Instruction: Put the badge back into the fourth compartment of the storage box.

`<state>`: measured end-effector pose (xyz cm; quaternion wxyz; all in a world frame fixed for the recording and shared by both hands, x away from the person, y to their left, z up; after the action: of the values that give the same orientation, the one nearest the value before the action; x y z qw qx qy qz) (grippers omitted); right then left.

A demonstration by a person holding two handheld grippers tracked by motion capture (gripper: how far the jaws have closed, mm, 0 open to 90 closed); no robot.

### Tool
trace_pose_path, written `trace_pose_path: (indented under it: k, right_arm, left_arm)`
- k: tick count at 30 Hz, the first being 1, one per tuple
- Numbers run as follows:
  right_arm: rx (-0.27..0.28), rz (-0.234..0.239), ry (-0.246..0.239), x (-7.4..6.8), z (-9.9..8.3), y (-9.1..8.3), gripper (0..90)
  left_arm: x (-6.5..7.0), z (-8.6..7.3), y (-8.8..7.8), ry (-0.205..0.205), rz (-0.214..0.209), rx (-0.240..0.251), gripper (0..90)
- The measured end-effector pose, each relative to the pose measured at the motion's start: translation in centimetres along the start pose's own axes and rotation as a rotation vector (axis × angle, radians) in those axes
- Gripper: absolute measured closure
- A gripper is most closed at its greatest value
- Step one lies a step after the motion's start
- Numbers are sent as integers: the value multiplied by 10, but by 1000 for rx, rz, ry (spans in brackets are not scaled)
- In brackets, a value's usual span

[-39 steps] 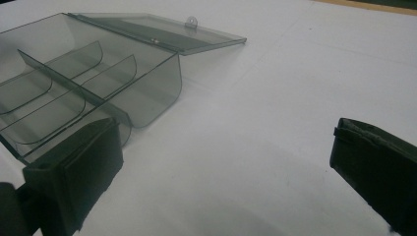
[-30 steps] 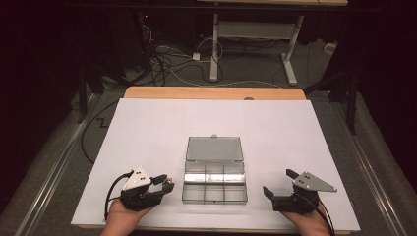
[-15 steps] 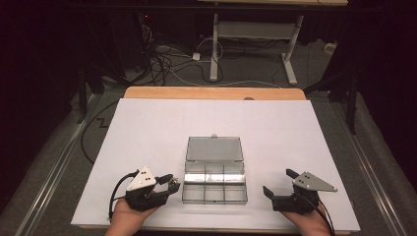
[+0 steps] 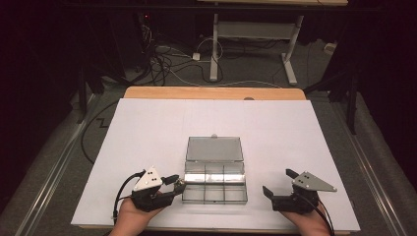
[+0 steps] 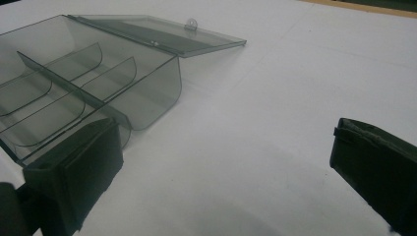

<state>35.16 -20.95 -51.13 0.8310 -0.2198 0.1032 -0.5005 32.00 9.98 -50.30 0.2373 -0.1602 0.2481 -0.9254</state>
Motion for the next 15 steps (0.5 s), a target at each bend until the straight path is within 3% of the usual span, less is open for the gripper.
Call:
trace_pose_path:
  k: [15]
  right_arm:
    - [7,-6,5,1,1,0,3]
  left_arm:
    - [12,6,21,29,-31,-23,550]
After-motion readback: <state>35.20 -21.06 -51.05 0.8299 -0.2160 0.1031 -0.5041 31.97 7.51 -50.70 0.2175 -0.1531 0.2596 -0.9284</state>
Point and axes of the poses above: each handheld gripper's, and its own axes: y roughly forward along the jaws, z roughly out of its top, x roughly to its right, the point moved 10 cm from there along y, roughly forward along the jaws, and after that the axes turned 7 degrees about -z, right-handed, at the moved point
